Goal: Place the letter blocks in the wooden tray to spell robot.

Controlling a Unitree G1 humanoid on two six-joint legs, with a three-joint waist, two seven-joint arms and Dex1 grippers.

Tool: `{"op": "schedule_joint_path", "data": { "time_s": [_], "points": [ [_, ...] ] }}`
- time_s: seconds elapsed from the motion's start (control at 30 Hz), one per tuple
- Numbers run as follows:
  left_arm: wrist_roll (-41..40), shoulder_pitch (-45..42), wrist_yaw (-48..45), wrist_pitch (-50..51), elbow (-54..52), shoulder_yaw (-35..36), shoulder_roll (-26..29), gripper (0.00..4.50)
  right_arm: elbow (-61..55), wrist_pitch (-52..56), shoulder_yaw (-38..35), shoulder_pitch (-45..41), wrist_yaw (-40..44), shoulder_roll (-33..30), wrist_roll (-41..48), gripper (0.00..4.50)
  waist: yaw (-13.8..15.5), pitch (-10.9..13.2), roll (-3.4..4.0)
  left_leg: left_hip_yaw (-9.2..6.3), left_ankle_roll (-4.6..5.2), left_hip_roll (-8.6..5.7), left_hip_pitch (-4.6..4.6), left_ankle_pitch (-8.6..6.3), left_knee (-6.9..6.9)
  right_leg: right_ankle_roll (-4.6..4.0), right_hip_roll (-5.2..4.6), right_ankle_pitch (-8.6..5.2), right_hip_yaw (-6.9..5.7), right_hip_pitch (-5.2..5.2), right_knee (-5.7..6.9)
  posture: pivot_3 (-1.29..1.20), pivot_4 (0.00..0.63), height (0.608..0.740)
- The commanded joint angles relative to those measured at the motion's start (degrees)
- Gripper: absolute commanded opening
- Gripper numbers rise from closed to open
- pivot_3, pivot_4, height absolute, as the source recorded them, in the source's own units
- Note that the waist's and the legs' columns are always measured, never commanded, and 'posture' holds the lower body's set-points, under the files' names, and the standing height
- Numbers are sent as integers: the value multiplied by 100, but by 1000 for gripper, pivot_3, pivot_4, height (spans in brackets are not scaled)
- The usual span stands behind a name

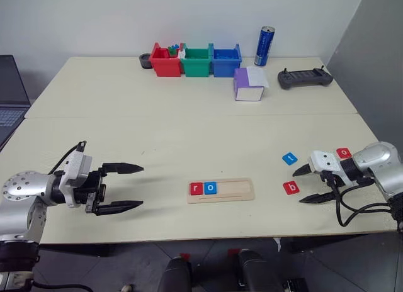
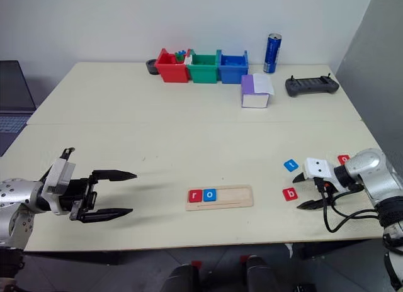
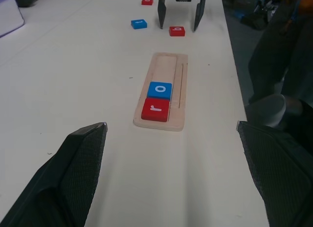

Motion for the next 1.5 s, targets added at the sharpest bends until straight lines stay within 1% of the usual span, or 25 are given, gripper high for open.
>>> {"op": "schedule_joint_path", "data": {
  "time_s": [0.03, 0.27, 0.3, 0.37, 0.43, 0.5, 0.6, 0.63, 0.7, 0.9, 1.0, 1.1, 1.17, 1.3, 1.37, 1.5],
  "points": [
    [-61, 117, 72, 74, -274, 265, 72, 4500, 381, -493, -7, -243, 404, 119, -141, 4457, -6, 0, 1, 0, 0, 0, 1, 0, 0, -2, 0, -1, 0, 0, 2, 0, 150, 740],
    [-15, 263, 115, 139, -389, 391, 99, 4500, 671, -846, 96, -213, 402, 256, -344, 4457, -11, 0, 0, 0, 0, 0, 17, 0, 3, -13, 1, -8, 2, 12, 11, 0, 150, 740],
    [-8, 260, 117, 142, -391, 392, 98, 4500, 644, -835, 98, -199, 403, 278, -336, 4291, -11, -1, -1, 0, 0, 0, 18, 0, 3, -13, 1, -7, 2, 13, 12, 0, 150, 740],
    [-5, 261, 130, 150, -408, 397, 93, 4500, 600, -843, 90, -166, 396, 331, -300, 3871, -15, -3, -5, 1, 0, 0, 24, 0, 3, -13, 1, -7, 2, 18, 12, 0, 150, 740],
    [0, 241, 134, 150, -397, 390, 94, 4500, 618, -844, 92, -171, 410, 387, -285, 3290, -37, -6, -9, 1, 0, 0, 29, 0, 3, -12, 1, -6, 4, 19, 16, 0, 150, 740],
    [4, 223, 140, 147, -384, 378, 95, 4500, 649, -854, 100, -195, 416, 423, -303, 2534, -55, -6, -10, 2, 0, 1, 38, 0, 3, -11, 2, -5, 8, 22, 20, 0, 150, 740],
    [3, 208, 160, 152, -404, 369, 97, 4500, 732, -875, 111, -269, 383, 491, -354, 1603, -60, -6, -10, 4, 0, 2, 61, 1, 3, -13, 5, -2, 11, 31, 28, 0, 150, 740],
    [4, 203, 161, 150, -405, 367, 98, 4500, 757, -881, 113, -289, 373, 507, -367, 1466, -60, -6, -10, 4, 0, 2, 70, 1, 3, -13, 5, -2, 11, 39, 30, 0, 150, 740],
    [0, 200, 169, 156, -421, 374, 105, 4500, 807, -897, 113, -322, 370, 529, -387, 1467, -61, -6, -10, 4, 0, 3, 89, 1, 2, -13, 5, -3, 11, 56, 29, 0, 150, 740],
    [-10, 242, 171, 169, -462, 410, 130, 4500, 688, -707, 59, -410, 496, 494, -243, 1467, -69, -6, -10, 5, 0, 3, 91, 1, 3, -13, 5, -3, 13, 57, 29, 0, 150, 740],
    [-11, 244, 170, 174, -463, 420, 136, 4500, 133, -256, 73, -477, 515, 333, 89, 1467, -69, -2, -3, 6, 0, 3, 88, 1, 3, -13, 5, -2, 14, 56, 29, 0, 150, 740],
    [-19, 271, 143, 194, -483, 437, 139, 4500, -880, 488, 83, -464, 515, 88, 644, 1467, -55, 11, 19, 6, 0, 3, 77, 1, 0, -15, 5, -3, 14, 46, 30, 0, 150, 740],
    [-10, 294, 126, 198, -497, 435, 133, 4500, -1521, 922, 50, -413, 515, 32, 822, 1467, -34, 12, 21, 6, 0, 2, 62, 1, -3, -19, 5, -6, 14, 30, 31, 0, 150, 740],
    [7, 314, 150, 190, -526, 416, 102, 4500, -2440, 1593, 32, -308, 150, 193, 829, 1467, -26, 12, 20, 4, 0, 3, 40, 0, -4, -14, 5, -3, 7, 15, 30, 0, 150, 740],
    [13, 294, 171, 197, -533, 392, 88, 4500, -2811, 1908, 87, -310, -137, 382, 741, 1467, -15, 12, 20, 2, 0, 3, 25, 0, -3, -12, 5, -2, 5, 3, 28, 0, 150, 740],
    [31, 282, 209, 197, -553, 365, 55, 4500, -3000, 2245, 307, -344, -713, 816, 253, 1467, -12, 12, 20, 2, -1, 3, 17, 0, -1, -12, 5, -2, 4, 0, 25, 0, 150, 740]
  ]
}}
